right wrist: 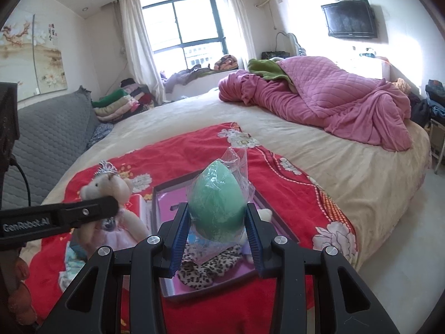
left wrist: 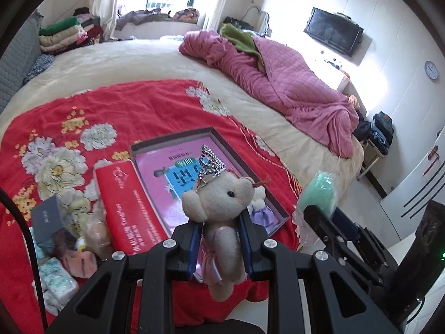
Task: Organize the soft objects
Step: 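Lower the crowned bear onto the tray with the left tool while the right tool sets the sponge beside it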
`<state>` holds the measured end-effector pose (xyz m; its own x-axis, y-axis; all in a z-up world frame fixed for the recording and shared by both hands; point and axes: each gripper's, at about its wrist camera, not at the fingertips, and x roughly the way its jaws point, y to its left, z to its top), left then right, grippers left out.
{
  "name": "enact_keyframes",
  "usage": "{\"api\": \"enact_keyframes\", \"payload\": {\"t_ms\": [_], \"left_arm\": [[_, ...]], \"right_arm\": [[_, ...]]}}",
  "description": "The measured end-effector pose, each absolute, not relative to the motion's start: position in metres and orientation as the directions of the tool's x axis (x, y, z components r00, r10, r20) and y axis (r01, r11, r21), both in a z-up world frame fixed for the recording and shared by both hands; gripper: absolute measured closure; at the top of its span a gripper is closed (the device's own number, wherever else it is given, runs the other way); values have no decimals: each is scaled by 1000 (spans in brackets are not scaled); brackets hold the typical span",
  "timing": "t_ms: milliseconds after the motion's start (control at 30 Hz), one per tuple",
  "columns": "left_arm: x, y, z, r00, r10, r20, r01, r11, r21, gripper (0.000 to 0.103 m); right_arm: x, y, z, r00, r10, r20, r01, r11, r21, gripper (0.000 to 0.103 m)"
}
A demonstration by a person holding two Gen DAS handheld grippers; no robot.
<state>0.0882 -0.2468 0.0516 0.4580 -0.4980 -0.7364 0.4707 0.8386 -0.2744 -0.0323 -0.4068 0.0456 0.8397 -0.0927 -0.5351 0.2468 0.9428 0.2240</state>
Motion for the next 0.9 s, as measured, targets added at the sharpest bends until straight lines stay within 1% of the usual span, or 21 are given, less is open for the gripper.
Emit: {"api": "enact_keyframes", "payload": {"t_ms": [300, 600, 900], "left_arm": [[104, -274, 27, 397, -486, -778, 504, 824, -258, 77], [115, -291, -4, 355, -458, -815, 505, 827, -246, 77], [127, -296, -30, 323, -441, -837, 493, 834, -249, 77]], "right_arm": [[-28, -416, 32, 819, -112, -562, 275, 938, 213, 62], [-21, -423, 21, 801, -120, -587, 287, 937, 200, 62], [-10, -419, 3, 775, -96, -624, 262, 948, 180, 62]]}}
